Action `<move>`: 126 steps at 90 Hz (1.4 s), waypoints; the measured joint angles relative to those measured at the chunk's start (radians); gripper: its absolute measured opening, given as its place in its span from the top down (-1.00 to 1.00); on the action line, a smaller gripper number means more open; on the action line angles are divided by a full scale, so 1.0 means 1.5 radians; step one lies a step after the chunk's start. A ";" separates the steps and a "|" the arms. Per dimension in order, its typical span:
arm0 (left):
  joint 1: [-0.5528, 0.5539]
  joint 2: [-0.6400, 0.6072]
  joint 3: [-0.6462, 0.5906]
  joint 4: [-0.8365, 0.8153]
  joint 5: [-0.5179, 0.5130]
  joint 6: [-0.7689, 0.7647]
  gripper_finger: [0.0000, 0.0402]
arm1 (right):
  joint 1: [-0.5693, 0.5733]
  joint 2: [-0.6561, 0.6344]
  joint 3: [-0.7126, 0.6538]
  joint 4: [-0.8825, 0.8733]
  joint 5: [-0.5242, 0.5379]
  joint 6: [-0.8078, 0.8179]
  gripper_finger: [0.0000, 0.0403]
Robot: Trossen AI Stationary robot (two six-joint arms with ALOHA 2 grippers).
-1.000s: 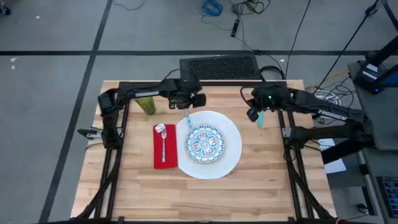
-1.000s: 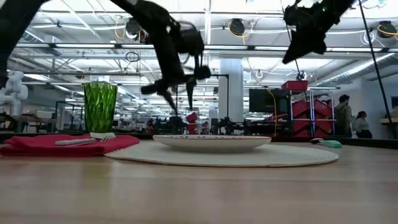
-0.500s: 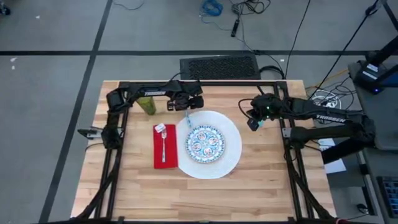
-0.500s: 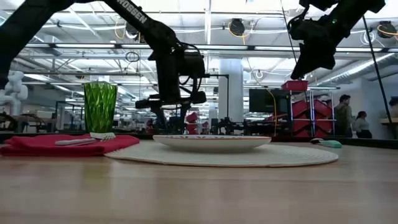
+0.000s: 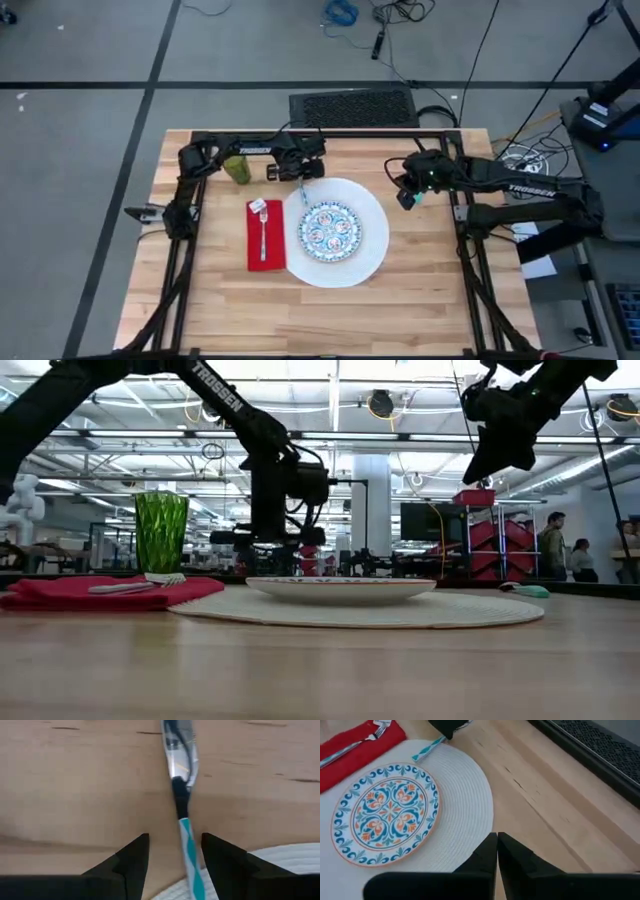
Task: Set table place
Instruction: Put the white table knife to the right of the blue patterned plate on the white tablemat
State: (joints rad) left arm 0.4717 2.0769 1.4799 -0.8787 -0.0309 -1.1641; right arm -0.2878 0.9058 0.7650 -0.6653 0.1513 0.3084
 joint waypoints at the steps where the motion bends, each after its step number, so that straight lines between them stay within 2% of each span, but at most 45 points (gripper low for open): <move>1: 0.000 0.000 0.000 0.000 0.000 0.000 0.17 | 0.000 0.000 0.000 0.000 0.000 0.001 1.00; 12: -0.001 0.000 0.000 -0.003 -0.001 0.006 0.31 | 0.000 0.000 0.000 0.001 0.000 0.003 1.00; 30: -0.001 0.000 0.000 0.000 0.000 0.034 0.87 | 0.000 0.000 0.000 0.001 0.001 0.003 1.00; 35: -0.001 0.000 0.000 0.000 0.001 0.035 0.94 | 0.000 0.000 0.000 0.002 0.001 0.003 1.00; 60: -0.004 -0.006 0.026 -0.002 0.014 0.049 0.92 | 0.000 0.000 0.000 0.002 0.001 0.003 1.00; 90: -0.057 -0.036 0.167 0.017 -0.023 0.082 0.92 | 0.000 -0.003 0.000 0.002 0.004 0.003 1.00; 102: -0.103 -0.036 0.213 0.081 -0.025 0.047 0.92 | -0.001 -0.017 0.000 0.001 0.007 0.003 1.00; 118: -0.161 -0.027 0.215 0.222 -0.012 -0.040 0.92 | -0.001 -0.054 0.001 -0.022 0.012 0.030 1.00; 126: -0.179 -0.014 0.215 0.242 -0.010 -0.064 0.92 | -0.001 -0.074 0.001 -0.043 0.023 0.033 1.00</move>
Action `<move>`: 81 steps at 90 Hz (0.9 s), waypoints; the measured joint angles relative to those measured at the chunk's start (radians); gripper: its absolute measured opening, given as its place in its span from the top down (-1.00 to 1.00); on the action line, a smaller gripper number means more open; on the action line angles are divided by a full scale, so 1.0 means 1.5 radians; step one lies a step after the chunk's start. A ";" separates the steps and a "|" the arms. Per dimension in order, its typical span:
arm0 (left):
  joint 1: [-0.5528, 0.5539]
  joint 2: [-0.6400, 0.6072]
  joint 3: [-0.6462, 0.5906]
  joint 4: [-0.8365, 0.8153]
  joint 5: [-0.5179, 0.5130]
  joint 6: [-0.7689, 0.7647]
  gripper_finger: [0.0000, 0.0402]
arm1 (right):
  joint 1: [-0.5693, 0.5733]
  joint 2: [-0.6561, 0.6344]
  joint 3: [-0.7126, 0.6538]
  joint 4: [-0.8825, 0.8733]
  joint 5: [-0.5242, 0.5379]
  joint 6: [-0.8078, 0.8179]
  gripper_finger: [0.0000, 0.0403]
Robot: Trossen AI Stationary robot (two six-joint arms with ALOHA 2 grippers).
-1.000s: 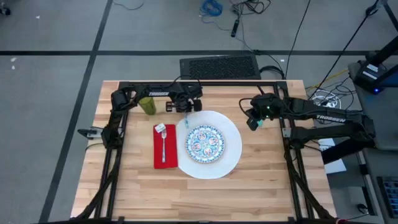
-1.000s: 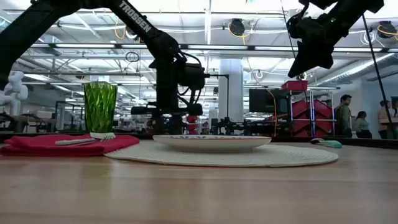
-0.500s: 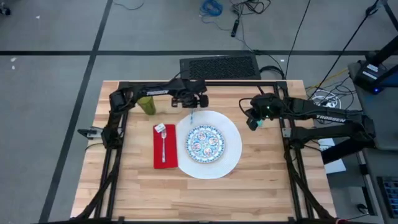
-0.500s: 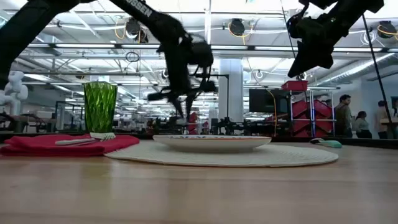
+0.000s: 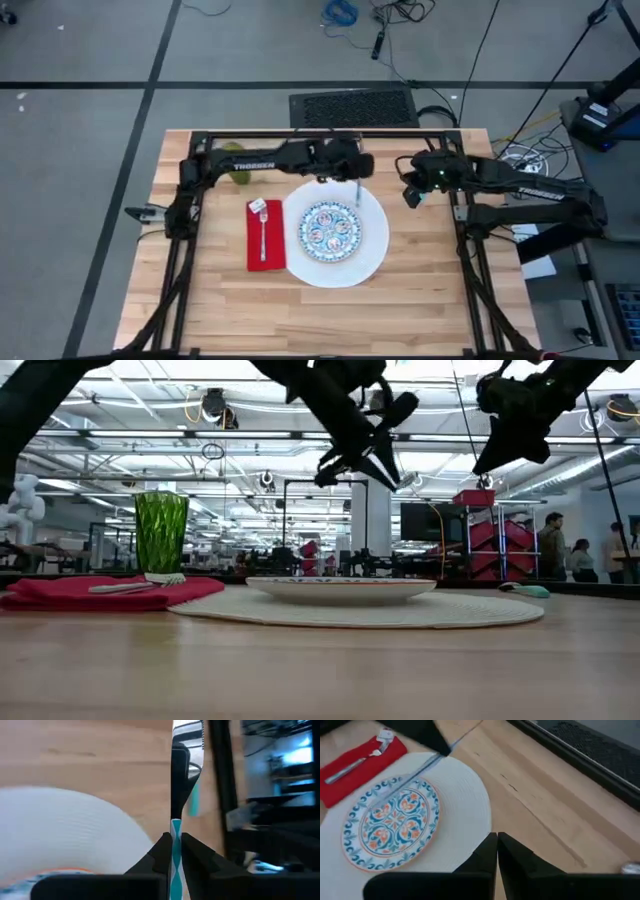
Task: Set table place
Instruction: Put the white table knife to the right of the blue patterned plate on the white tablemat
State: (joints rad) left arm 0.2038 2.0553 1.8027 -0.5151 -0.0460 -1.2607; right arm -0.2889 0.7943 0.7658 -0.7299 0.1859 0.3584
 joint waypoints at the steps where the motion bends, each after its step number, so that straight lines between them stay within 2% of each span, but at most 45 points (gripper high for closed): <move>1: -0.002 0.003 0.000 0.003 0.000 -0.003 0.92 | 0.000 -0.003 0.000 -0.003 0.001 0.000 1.00; 13: -0.026 0.053 0.000 0.030 0.033 -0.041 0.92 | 0.000 -0.026 0.000 -0.028 0.017 0.002 1.00; 32: -0.063 0.130 -0.001 0.160 0.094 -0.130 0.92 | 0.000 -0.039 0.000 -0.069 0.018 0.038 1.00; 41: -0.067 0.144 -0.001 0.157 0.116 -0.146 0.92 | 0.000 -0.042 0.000 -0.087 0.018 0.048 1.00; 63: -0.066 0.145 -0.001 0.142 0.103 -0.151 0.90 | 0.000 -0.044 0.000 -0.089 0.019 0.042 1.00; 81: -0.056 0.145 -0.001 0.138 0.117 -0.151 0.72 | 0.000 -0.044 0.000 -0.080 0.021 0.016 1.00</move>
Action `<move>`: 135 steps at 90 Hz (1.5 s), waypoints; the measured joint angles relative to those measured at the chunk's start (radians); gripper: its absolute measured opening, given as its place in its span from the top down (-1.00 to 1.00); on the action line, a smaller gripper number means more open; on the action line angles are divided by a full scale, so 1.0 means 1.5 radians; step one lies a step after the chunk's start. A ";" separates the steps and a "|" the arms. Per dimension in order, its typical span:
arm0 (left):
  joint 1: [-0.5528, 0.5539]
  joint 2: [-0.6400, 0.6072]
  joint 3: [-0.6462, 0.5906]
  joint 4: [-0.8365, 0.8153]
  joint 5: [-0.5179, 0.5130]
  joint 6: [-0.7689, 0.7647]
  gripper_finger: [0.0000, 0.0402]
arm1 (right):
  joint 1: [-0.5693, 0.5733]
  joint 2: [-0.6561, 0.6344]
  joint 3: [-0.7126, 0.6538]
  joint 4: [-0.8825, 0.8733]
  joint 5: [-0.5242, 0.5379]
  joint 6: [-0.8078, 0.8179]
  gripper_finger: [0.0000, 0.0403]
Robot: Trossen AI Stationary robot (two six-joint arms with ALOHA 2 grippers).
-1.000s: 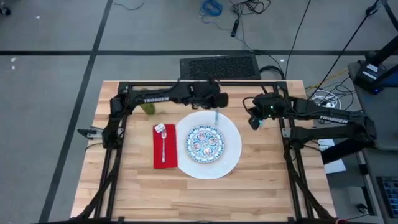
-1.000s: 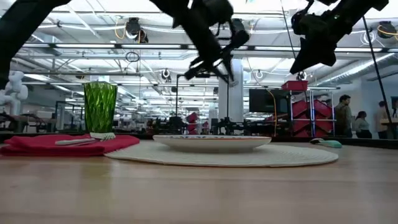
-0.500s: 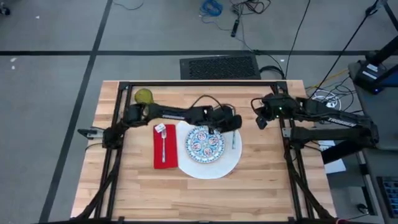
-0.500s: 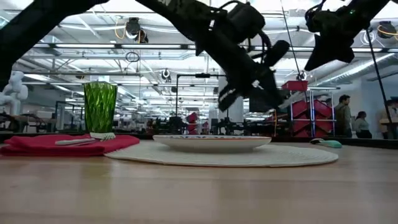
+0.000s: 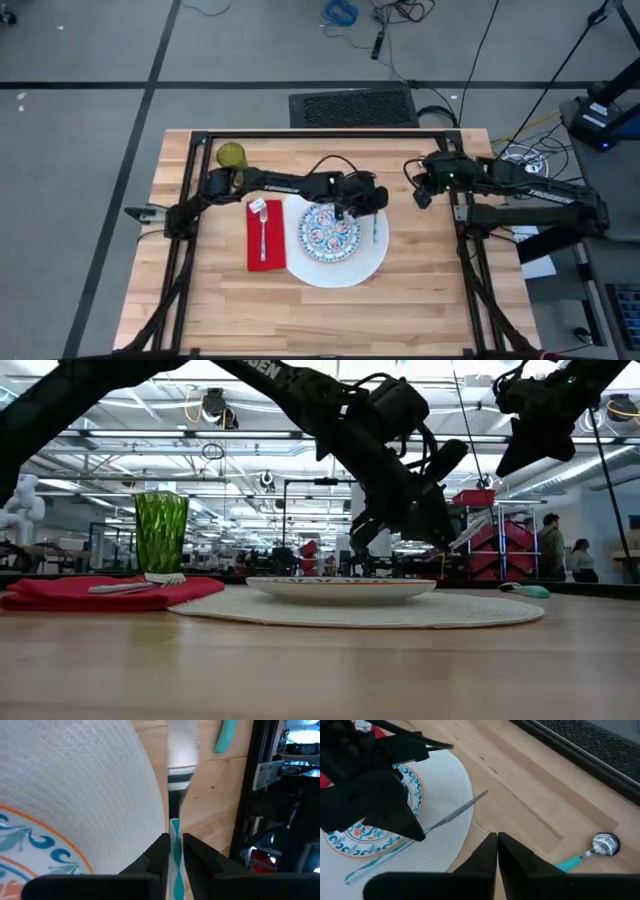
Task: Set table place
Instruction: Put the white table knife to the right of the blue patterned plate on the white tablemat
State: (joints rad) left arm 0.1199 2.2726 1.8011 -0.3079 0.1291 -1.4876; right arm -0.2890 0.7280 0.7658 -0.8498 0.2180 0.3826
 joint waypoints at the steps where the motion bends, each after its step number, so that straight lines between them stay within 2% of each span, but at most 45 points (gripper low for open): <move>1: 0.001 0.000 0.000 0.000 0.000 0.000 0.70 | 0.000 0.000 0.000 0.001 0.000 -0.001 1.00; 22: 0.009 0.000 0.000 0.001 0.004 0.008 0.40 | 0.000 0.000 0.000 0.005 0.000 -0.003 1.00; 34: 0.023 -0.011 -0.001 -0.005 0.003 0.059 0.37 | 0.000 0.000 0.000 0.005 -0.001 0.001 1.00; 41: 0.029 -0.034 0.000 -0.009 -0.020 0.093 0.38 | 0.000 0.000 0.000 0.005 -0.003 0.001 1.00; 63: 0.036 -0.151 0.000 -0.164 -0.112 0.282 0.38 | 0.000 0.002 0.000 0.004 -0.007 0.005 1.00; 84: 0.020 -0.253 -0.011 -0.396 -0.171 0.421 0.38 | 0.004 0.043 0.000 -0.014 -0.021 0.149 1.00; 98: 0.013 -0.310 -0.076 -0.471 -0.200 0.480 0.38 | 0.038 0.103 0.000 -0.025 -0.038 0.236 1.00; 110: 0.008 -0.376 -0.170 -0.463 -0.189 0.527 0.38 | 0.074 0.178 0.000 -0.001 -0.038 0.339 1.00; 135: -0.016 -0.557 -0.439 -0.336 -0.169 0.532 0.38 | 0.128 0.336 0.019 0.024 -0.039 0.536 1.00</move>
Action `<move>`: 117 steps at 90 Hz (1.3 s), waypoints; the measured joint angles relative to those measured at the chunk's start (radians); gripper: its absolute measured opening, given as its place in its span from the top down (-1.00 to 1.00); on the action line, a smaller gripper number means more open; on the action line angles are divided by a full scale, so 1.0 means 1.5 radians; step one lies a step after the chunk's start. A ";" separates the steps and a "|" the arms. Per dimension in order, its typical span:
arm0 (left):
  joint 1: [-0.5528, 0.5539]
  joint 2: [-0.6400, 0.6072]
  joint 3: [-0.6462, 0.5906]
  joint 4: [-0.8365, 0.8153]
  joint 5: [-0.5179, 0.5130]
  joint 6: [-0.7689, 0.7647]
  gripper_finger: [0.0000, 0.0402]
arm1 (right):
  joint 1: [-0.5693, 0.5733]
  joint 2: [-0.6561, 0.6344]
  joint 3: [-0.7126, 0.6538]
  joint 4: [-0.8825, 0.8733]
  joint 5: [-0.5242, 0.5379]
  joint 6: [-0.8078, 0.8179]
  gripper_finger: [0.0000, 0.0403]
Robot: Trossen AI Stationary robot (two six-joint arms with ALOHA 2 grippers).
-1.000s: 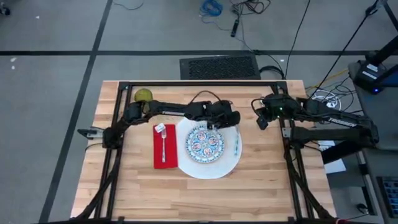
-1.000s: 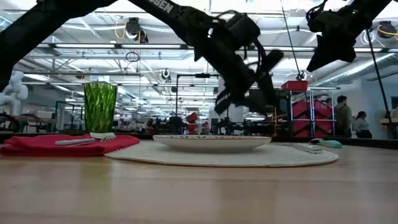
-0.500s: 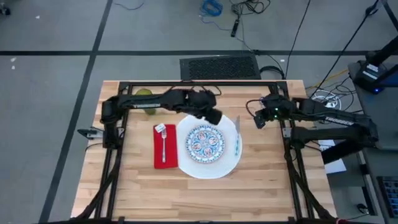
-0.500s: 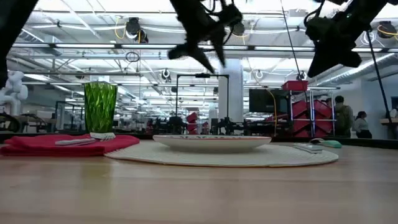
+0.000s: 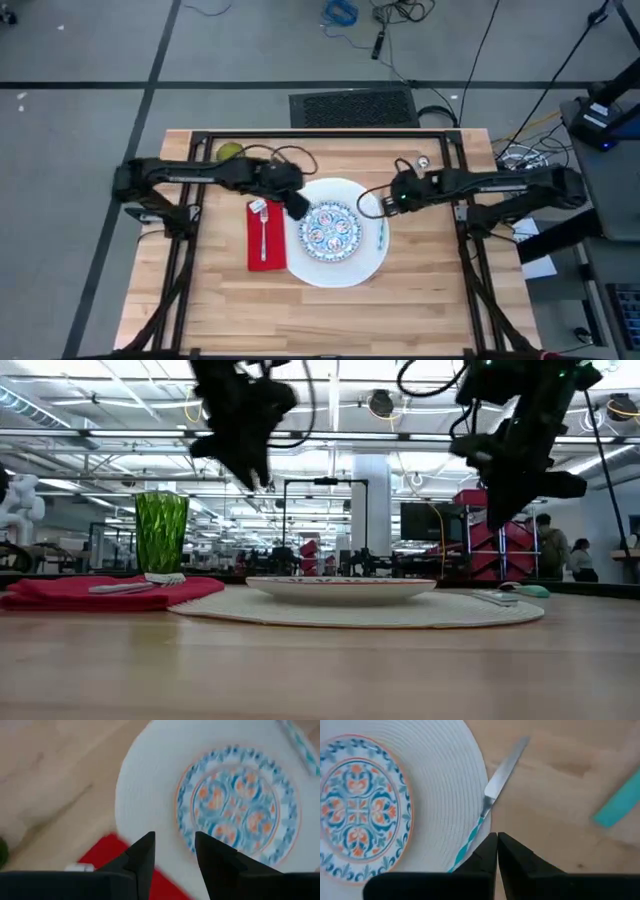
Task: Set table place
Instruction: Put the white table knife to the right of the blue patterned plate on the white tablemat
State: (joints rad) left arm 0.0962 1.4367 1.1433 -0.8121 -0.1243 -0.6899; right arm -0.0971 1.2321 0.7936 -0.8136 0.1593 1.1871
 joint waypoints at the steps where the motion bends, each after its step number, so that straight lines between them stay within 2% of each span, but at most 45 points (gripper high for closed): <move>1: -0.002 -0.007 -0.010 0.006 0.001 0.000 0.38 | 0.001 0.006 0.002 0.001 0.000 0.007 1.00; 13: -0.019 -0.069 -0.102 0.063 0.004 0.000 0.38 | 0.014 0.072 0.023 0.012 -0.002 0.079 1.00; 27: -0.039 -0.098 -0.153 0.099 -0.005 -0.005 0.38 | 0.014 0.142 0.053 0.010 -0.008 0.143 1.00; 40: -0.064 -0.111 -0.172 0.099 -0.020 -0.003 0.38 | 0.014 0.186 0.058 0.012 -0.084 0.168 0.91; 49: -0.076 -0.130 -0.193 0.120 -0.027 0.011 0.38 | 0.020 0.201 0.058 0.011 -0.105 0.178 0.81; 67: -0.097 -0.159 -0.247 0.123 -0.027 0.001 0.38 | 0.007 0.203 0.058 0.016 -0.088 0.183 0.60; 84: -0.098 -0.164 -0.283 0.155 -0.029 -0.037 0.38 | -0.036 0.207 0.058 0.038 -0.090 0.133 0.46; 98: -0.098 -0.164 -0.284 0.181 -0.030 -0.041 0.38 | -0.062 0.217 0.058 0.046 -0.090 0.109 0.42; 117: -0.098 -0.164 -0.285 0.185 -0.030 -0.042 0.38 | -0.061 0.260 0.058 0.067 -0.115 0.085 0.42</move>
State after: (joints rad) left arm -0.0509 1.1908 0.7162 -0.5346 -0.1692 -0.7525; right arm -0.1879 1.6219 0.8803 -0.7137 -0.0132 1.3153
